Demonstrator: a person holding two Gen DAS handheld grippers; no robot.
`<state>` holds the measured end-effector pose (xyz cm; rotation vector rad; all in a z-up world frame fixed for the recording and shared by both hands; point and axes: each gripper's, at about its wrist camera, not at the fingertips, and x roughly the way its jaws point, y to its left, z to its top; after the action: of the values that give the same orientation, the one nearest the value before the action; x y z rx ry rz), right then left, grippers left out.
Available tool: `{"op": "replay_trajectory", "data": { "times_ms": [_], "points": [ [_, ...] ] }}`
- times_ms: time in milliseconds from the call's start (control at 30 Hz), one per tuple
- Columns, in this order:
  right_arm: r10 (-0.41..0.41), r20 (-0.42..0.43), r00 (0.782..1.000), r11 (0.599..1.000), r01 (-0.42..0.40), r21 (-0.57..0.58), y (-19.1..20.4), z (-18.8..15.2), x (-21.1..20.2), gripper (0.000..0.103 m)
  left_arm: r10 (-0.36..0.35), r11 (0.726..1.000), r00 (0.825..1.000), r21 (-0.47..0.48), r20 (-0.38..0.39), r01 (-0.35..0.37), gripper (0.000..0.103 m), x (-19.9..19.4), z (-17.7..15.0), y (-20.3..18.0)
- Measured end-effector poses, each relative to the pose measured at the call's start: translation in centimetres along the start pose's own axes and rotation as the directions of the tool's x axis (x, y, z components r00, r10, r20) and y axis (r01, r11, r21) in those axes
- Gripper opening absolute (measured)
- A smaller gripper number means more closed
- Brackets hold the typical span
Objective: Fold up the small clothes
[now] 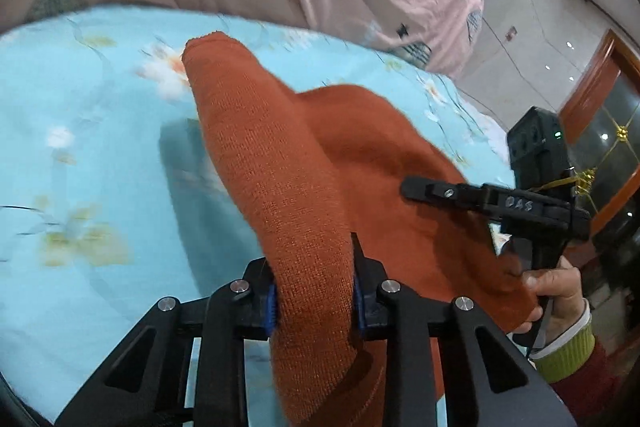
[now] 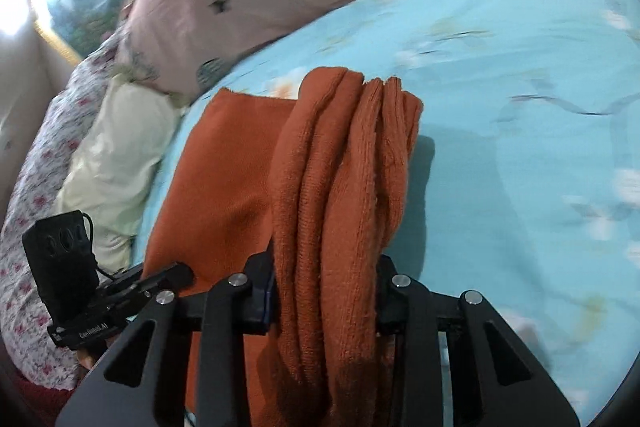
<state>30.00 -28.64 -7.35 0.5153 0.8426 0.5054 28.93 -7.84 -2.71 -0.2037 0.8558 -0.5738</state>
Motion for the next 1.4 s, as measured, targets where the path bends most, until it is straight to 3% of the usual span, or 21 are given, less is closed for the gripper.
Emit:
{"op": "replay_trajectory", "data": {
  "times_ms": [100, 200, 300, 367, 467, 567, 700, 800, 867, 1033, 1100, 1133, 1267, 1333, 1400],
  "points": [
    [0.071, -0.025, 0.997, 0.997, -0.070, 0.024, 1.9, 0.3, 3.5, 0.034, 0.038, 0.999, 0.999, -0.034, 0.027, -0.037, 0.028, -3.3, 0.2, 3.0],
    [0.091, -0.066, 0.994, 0.996, -0.089, 0.030, 3.3, 0.1, 6.8, 0.034, 0.087, 0.994, 0.996, -0.071, 0.035, -0.085, 0.027, -5.5, 0.1, 6.5],
    [0.035, -0.109, 0.993, 0.999, -0.034, 0.011, 3.9, -0.8, 9.3, 0.035, 0.119, 0.986, 0.993, -0.116, 0.012, -0.117, 0.028, -5.7, -0.5, 9.6],
    [-0.034, -0.123, 0.992, 0.999, 0.034, -0.001, 3.8, -1.1, 10.1, 0.043, 0.165, 0.978, 0.986, -0.126, -0.021, -0.166, 0.031, -4.8, -1.4, 11.2],
    [-0.027, -0.111, 0.993, 0.999, 0.030, 0.030, 3.1, -1.3, 9.1, 0.047, 0.188, 0.966, 0.980, -0.168, -0.069, -0.197, 0.040, -3.8, -3.4, 13.8],
    [-0.094, -0.066, 0.993, 0.996, 0.095, -0.001, 3.4, -1.0, 6.9, 0.053, 0.201, 0.960, 0.978, -0.191, -0.054, -0.207, 0.054, -4.2, -4.1, 14.4],
    [-0.147, 0.035, 0.989, 0.987, 0.148, -0.061, 4.8, -0.1, 3.6, 0.053, 0.264, 0.948, 0.964, -0.175, -0.028, -0.265, 0.058, -5.4, -4.1, 13.5],
    [-0.103, 0.022, 0.994, 0.987, 0.104, -0.119, 6.2, 0.6, 3.5, 0.049, 0.305, 0.938, 0.952, -0.179, 0.016, -0.297, 0.058, -7.5, -4.6, 12.9],
    [-0.090, -0.021, 0.996, 0.989, 0.086, -0.120, 6.8, 1.0, 5.1, 0.046, 0.283, 0.945, 0.957, -0.189, 0.058, -0.268, 0.057, -9.1, -4.9, 12.2],
    [-0.148, -0.099, 0.984, 0.987, 0.140, -0.077, 5.4, 1.8, 9.5, 0.044, 0.185, 0.975, 0.978, -0.141, 0.093, -0.171, 0.056, -10.2, -5.5, 10.1],
    [-0.140, -0.101, 0.985, 0.990, 0.135, -0.047, 4.8, 2.2, 10.1, 0.033, 0.173, 0.979, 0.982, -0.123, 0.081, -0.162, 0.056, -9.9, -5.7, 9.5],
    [-0.123, -0.093, 0.988, 0.992, 0.120, -0.037, 4.8, 2.4, 9.8, 0.009, 0.166, 0.981, 0.984, -0.115, 0.070, -0.158, 0.056, -9.6, -5.8, 9.2],
    [0.009, 0.072, 0.997, 0.999, -0.005, -0.054, 6.8, 3.1, 4.6, 0.009, 0.131, 0.989, 0.990, -0.082, 0.053, -0.126, 0.054, -9.1, -6.0, 8.4],
    [-0.008, 0.114, 0.993, 0.998, 0.015, -0.063, 6.8, 2.8, 3.0, 0.009, 0.099, 0.994, 0.993, -0.059, 0.057, -0.096, 0.054, -9.1, -6.1, 7.9],
    [-0.077, 0.086, 0.993, 0.996, 0.082, -0.048, 5.5, 2.4, 3.5, 0.009, 0.081, 0.996, 0.996, -0.034, 0.036, -0.080, 0.054, -8.5, -6.2, 7.4]
  ]
}}
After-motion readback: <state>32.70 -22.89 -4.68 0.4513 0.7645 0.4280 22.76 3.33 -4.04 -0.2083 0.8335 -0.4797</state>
